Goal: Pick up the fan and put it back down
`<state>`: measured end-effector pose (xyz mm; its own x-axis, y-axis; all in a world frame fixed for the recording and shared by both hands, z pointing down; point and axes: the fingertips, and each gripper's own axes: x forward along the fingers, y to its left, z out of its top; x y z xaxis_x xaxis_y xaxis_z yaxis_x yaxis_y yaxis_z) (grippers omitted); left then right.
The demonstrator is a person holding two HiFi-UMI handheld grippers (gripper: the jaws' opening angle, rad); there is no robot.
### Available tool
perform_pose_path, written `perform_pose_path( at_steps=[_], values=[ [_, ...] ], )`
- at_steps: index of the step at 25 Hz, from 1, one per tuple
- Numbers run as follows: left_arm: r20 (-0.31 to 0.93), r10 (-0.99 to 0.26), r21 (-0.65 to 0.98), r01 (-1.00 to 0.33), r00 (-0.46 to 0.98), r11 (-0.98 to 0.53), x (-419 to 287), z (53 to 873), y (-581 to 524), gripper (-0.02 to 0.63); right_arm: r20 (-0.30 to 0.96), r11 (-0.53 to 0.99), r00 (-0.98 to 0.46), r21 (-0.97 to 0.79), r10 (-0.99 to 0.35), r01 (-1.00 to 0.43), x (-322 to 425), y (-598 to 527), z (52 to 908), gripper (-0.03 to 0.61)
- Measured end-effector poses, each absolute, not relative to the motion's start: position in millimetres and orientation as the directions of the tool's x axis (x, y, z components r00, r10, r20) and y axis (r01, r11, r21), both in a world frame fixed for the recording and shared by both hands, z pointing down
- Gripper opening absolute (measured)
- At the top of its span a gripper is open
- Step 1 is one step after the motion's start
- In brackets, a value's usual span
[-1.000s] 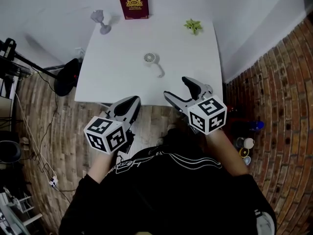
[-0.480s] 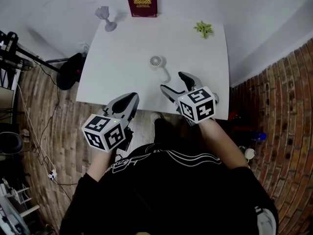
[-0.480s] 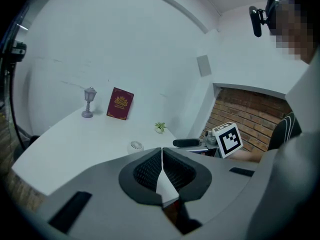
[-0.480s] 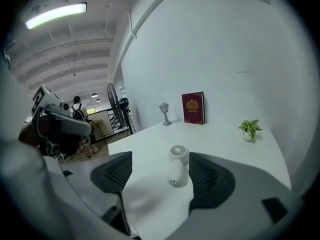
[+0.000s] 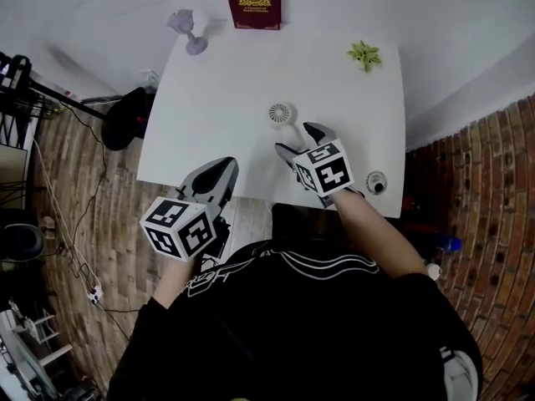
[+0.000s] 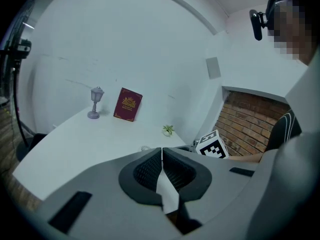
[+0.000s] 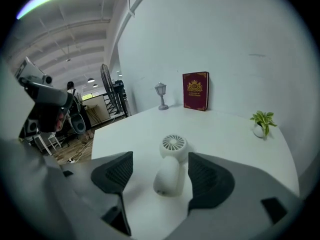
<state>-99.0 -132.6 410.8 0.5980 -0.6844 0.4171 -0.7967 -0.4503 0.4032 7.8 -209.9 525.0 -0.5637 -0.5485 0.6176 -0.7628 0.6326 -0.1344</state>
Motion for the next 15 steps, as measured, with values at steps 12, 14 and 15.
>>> perform_pose_path(
  at_steps=[12,14,15],
  values=[
    [0.438,-0.695,0.449,-0.809,0.57,-0.38,-129.9,431.4,-153.8,0.033,0.741,0.599,-0.478,-0.13,-0.471,-0.79,-4.1,-231.8,586.0,0.308],
    [0.441,-0.696,0.456,-0.809,0.567,-0.371,-133.7,434.9,-155.7,0.032,0.749,0.589,-0.47,-0.133,-0.467,-0.797,-5.6,-233.0,590.6,0.301],
    [0.441,-0.696,0.46,-0.809,0.566,-0.367,-134.9,436.4,-156.5,0.034,0.753,0.585,-0.465,-0.133,-0.465,-0.8,-5.9,-233.1,593.0,0.295]
  ],
)
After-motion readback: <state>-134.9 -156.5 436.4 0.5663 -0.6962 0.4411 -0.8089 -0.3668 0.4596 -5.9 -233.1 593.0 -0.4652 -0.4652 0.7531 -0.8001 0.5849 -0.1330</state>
